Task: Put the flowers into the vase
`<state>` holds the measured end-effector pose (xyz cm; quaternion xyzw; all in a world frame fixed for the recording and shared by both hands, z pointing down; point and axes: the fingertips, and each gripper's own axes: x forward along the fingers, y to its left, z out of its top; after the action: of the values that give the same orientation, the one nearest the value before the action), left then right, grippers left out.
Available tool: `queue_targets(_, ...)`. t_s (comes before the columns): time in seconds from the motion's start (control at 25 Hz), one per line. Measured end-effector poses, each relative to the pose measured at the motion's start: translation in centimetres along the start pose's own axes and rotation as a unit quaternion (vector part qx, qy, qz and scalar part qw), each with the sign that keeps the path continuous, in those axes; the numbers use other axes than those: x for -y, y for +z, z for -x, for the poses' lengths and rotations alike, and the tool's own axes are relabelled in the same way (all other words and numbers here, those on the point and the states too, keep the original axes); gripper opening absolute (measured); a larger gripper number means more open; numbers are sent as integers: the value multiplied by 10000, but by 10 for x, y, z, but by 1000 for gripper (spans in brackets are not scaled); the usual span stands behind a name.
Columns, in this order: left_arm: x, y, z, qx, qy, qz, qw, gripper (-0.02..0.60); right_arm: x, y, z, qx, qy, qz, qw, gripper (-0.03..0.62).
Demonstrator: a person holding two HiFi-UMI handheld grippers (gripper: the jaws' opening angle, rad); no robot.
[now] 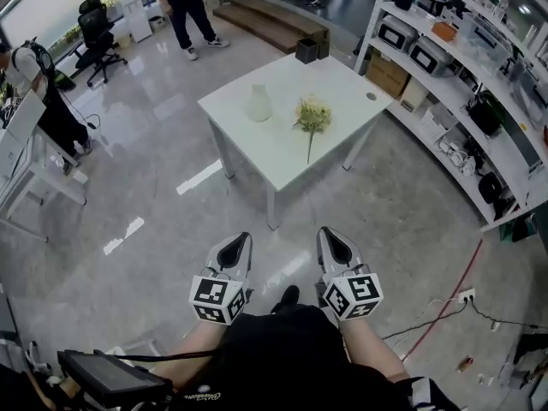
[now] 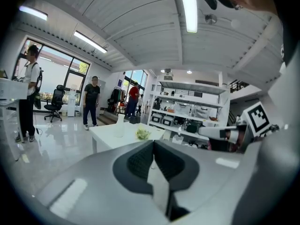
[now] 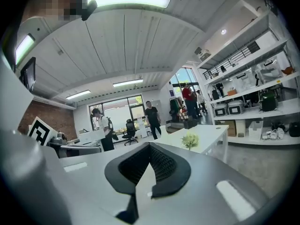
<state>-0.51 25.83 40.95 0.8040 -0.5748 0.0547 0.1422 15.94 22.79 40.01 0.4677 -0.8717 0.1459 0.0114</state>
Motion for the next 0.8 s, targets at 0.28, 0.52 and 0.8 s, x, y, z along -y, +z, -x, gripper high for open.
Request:
queue_targets(0.28, -14, 29, -86, 43, 267, 66, 9996, 8, 65, 34, -76, -31, 236, 104, 9997, 0)
queue_targets(0.52, -59, 43, -144, 6, 311, 101, 9995, 8, 86, 38, -148, -123, 252, 69, 9996, 0)
queue_targets(0.8, -130, 84, -240, 5, 30, -56, 10000, 8, 107, 61, -256, -95, -53, 60, 9999, 0)
